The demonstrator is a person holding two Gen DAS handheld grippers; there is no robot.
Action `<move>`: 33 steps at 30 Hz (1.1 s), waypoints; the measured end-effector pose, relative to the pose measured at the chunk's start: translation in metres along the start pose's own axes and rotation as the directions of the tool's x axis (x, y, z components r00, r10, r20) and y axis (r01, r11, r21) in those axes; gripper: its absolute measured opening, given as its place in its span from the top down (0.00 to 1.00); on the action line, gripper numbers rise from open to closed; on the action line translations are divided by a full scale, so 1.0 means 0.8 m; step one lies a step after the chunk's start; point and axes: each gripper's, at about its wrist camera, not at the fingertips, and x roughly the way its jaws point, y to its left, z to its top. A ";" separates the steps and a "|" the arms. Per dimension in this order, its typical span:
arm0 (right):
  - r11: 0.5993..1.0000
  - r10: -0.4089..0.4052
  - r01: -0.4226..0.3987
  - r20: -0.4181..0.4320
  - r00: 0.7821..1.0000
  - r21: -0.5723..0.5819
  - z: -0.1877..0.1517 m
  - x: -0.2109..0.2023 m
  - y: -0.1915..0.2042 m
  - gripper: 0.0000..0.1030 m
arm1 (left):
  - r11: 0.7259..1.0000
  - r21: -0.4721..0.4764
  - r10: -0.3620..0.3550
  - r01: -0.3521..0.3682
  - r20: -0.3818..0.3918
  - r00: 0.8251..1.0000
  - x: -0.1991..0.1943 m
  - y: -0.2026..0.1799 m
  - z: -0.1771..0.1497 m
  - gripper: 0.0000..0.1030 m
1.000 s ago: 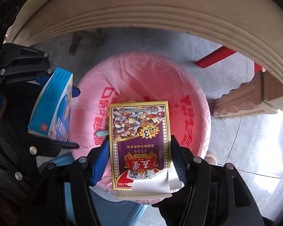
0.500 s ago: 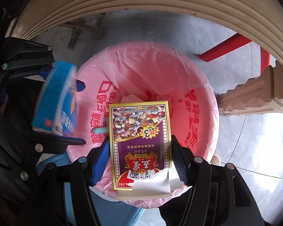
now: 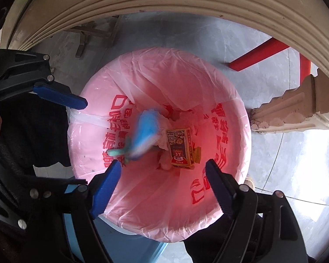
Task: Collect trash
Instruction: 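Open the left tool dropping the medicine box while the right tool drops the card box, then move both tools back over the table toward the blue cigarette box and red cube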
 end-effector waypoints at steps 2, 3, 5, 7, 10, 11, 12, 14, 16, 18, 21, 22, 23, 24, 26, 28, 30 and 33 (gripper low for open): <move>1.000 0.001 -0.001 0.005 1.000 0.000 -0.001 -0.002 0.001 0.25 | 1.000 -0.002 0.009 -0.009 0.001 1.000 -0.001 -0.001 0.000 0.31; 1.000 0.003 -0.003 0.007 1.000 0.001 -0.001 -0.003 0.001 0.25 | 1.000 -0.003 0.012 -0.012 -0.001 1.000 0.001 -0.001 0.001 0.31; 1.000 0.001 -0.001 0.012 1.000 0.003 -0.002 -0.005 0.002 0.25 | 1.000 -0.005 0.024 -0.024 -0.004 1.000 0.000 -0.001 -0.001 0.31; 1.000 0.002 -0.002 0.017 1.000 0.009 -0.002 -0.008 0.000 0.25 | 1.000 -0.003 0.031 -0.031 -0.003 1.000 -0.001 -0.003 0.000 0.30; 1.000 0.008 -0.008 0.026 1.000 0.020 -0.004 -0.013 -0.001 0.25 | 0.999 0.008 0.047 -0.047 0.008 0.999 -0.009 -0.009 -0.001 0.30; 1.000 0.009 -0.010 0.031 0.999 0.021 -0.004 -0.016 -0.001 0.25 | 0.999 0.011 0.053 -0.053 0.011 0.999 -0.011 -0.011 -0.002 0.30; 1.000 0.011 -0.011 0.037 0.999 0.021 -0.005 -0.019 0.000 0.25 | 0.998 0.017 0.063 -0.063 0.013 0.998 -0.014 -0.015 -0.002 0.30; 1.000 0.008 -0.009 0.047 0.999 0.018 -0.006 -0.026 0.002 0.25 | 0.996 0.029 0.084 -0.084 0.014 0.996 -0.018 -0.021 -0.002 0.30; 1.000 0.011 -0.012 0.056 0.998 0.018 -0.008 -0.033 0.004 0.25 | 0.994 0.039 0.101 -0.102 0.023 0.995 -0.026 -0.028 -0.003 0.30; 1.000 0.013 -0.014 0.064 0.998 0.018 -0.009 -0.041 0.005 0.25 | 0.993 0.040 0.110 -0.111 0.039 0.993 -0.036 -0.034 -0.004 0.30; 1.000 0.022 -0.023 0.087 0.996 0.019 -0.012 -0.061 0.010 0.25 | 0.989 0.055 0.135 -0.139 0.064 0.989 -0.057 -0.045 -0.010 0.30; 1.000 0.024 -0.026 0.092 0.995 0.019 -0.013 -0.067 0.012 0.25 | 0.985 0.062 0.154 -0.158 0.070 0.986 -0.064 -0.050 -0.012 0.30; 0.999 0.028 -0.029 0.101 0.994 0.015 -0.014 -0.077 0.014 0.25 | 0.982 0.070 0.172 -0.177 0.075 0.982 -0.073 -0.054 -0.014 0.30; 0.999 0.029 -0.031 0.115 0.993 0.008 -0.015 -0.090 0.017 0.25 | 0.978 0.075 0.189 -0.195 0.079 0.979 -0.081 -0.057 -0.015 0.30; 1.000 0.023 -0.021 0.142 0.990 -0.012 -0.016 -0.116 0.023 0.25 | 0.967 0.085 0.233 -0.240 0.082 0.969 -0.098 -0.062 -0.018 0.29; 0.999 0.018 -0.012 0.171 0.985 -0.034 -0.015 -0.145 0.029 0.25 | 0.951 0.085 0.291 -0.297 0.078 0.954 -0.120 -0.067 -0.020 0.29; 0.998 0.028 -0.016 0.204 0.979 -0.060 -0.013 -0.178 0.036 0.25 | 0.943 0.082 0.312 -0.321 0.109 0.944 -0.150 -0.073 -0.023 0.29; 0.995 0.041 -0.016 0.259 0.965 -0.098 -0.007 -0.235 0.043 0.25 | 0.946 0.047 0.308 -0.320 0.177 0.935 -0.202 -0.077 -0.024 0.29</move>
